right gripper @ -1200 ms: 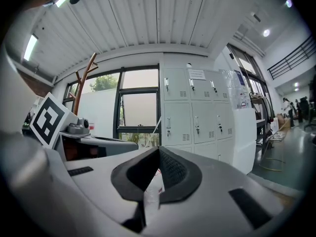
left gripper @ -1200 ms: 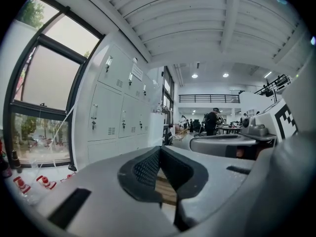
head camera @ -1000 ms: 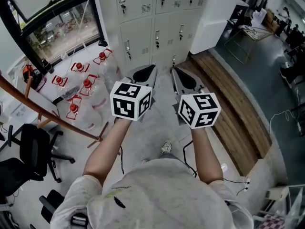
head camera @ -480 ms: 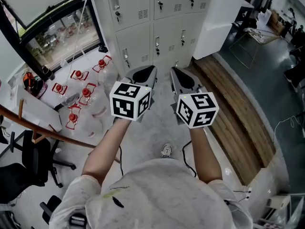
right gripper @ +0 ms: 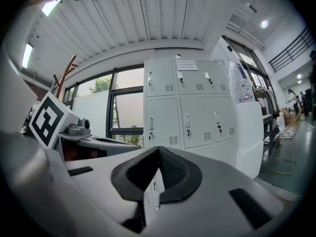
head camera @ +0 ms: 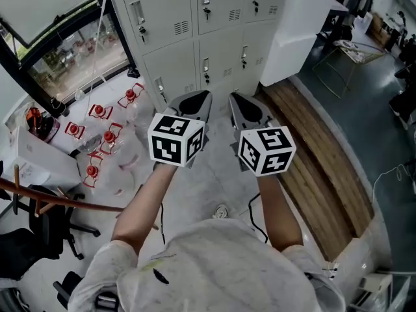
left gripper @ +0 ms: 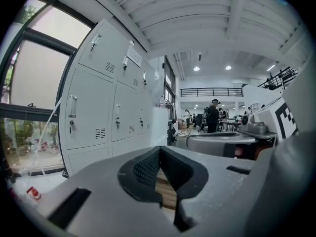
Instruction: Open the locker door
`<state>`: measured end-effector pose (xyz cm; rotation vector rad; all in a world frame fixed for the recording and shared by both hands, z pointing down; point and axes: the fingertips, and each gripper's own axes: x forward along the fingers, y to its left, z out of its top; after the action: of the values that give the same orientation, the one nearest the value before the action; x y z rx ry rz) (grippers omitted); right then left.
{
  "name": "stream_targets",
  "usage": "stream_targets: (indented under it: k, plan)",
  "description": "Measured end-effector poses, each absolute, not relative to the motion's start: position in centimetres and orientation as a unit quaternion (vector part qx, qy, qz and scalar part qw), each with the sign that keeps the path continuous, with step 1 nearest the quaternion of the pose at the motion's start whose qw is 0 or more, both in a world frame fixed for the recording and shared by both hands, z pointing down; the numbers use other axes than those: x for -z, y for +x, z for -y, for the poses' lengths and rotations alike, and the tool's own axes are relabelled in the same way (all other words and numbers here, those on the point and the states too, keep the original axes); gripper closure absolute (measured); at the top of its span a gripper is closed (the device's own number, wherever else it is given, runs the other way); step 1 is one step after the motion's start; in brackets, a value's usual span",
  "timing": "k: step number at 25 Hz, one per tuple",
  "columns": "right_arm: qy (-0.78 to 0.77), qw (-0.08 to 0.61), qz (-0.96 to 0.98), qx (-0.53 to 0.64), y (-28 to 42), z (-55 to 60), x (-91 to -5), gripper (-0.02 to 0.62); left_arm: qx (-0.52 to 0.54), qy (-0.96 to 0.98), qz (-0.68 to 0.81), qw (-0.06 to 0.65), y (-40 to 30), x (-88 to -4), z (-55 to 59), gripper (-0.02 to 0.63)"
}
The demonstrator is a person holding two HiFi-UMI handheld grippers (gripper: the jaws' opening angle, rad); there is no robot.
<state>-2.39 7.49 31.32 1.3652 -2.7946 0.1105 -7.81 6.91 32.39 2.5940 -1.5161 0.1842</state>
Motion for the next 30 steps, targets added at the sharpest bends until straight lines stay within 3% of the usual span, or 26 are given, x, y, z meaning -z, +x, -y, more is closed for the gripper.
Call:
stream_targets:
  k: [30]
  plan:
    - [0.405, 0.008, 0.913, -0.049, 4.9, 4.5, -32.1, 0.597, -0.072, 0.839, 0.535, 0.068, -0.6, -33.3, 4.7, 0.6]
